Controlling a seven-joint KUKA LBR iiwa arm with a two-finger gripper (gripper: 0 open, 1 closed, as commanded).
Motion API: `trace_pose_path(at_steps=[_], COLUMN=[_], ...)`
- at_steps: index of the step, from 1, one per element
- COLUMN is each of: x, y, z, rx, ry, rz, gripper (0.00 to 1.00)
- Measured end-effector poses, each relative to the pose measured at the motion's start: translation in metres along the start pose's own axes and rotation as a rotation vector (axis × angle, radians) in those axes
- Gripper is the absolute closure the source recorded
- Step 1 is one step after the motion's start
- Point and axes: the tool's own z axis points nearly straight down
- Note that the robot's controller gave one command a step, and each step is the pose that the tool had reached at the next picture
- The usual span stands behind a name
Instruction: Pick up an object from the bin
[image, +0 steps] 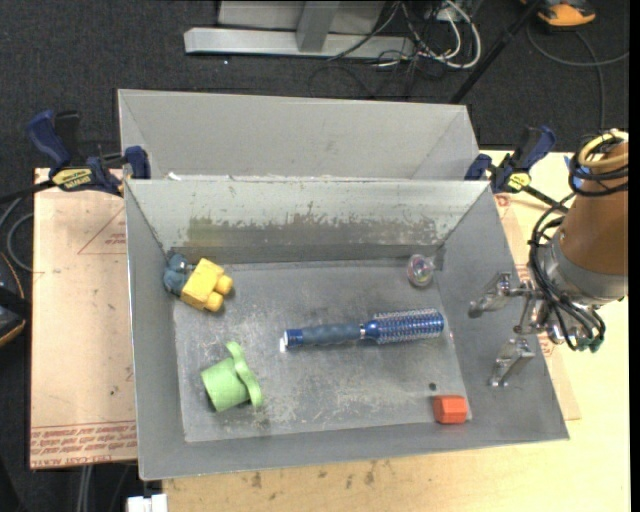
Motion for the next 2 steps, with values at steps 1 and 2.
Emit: trace_pose_path(at_steps=[1,2], x=[-0.035,-0.127], y=[0.098,0.126], z=[0.139,0.122], rx=[-0.004,-0.002], ry=[0.003,-0.005], rz=[-0.290,-0.067], gripper=[0.00,0.00])
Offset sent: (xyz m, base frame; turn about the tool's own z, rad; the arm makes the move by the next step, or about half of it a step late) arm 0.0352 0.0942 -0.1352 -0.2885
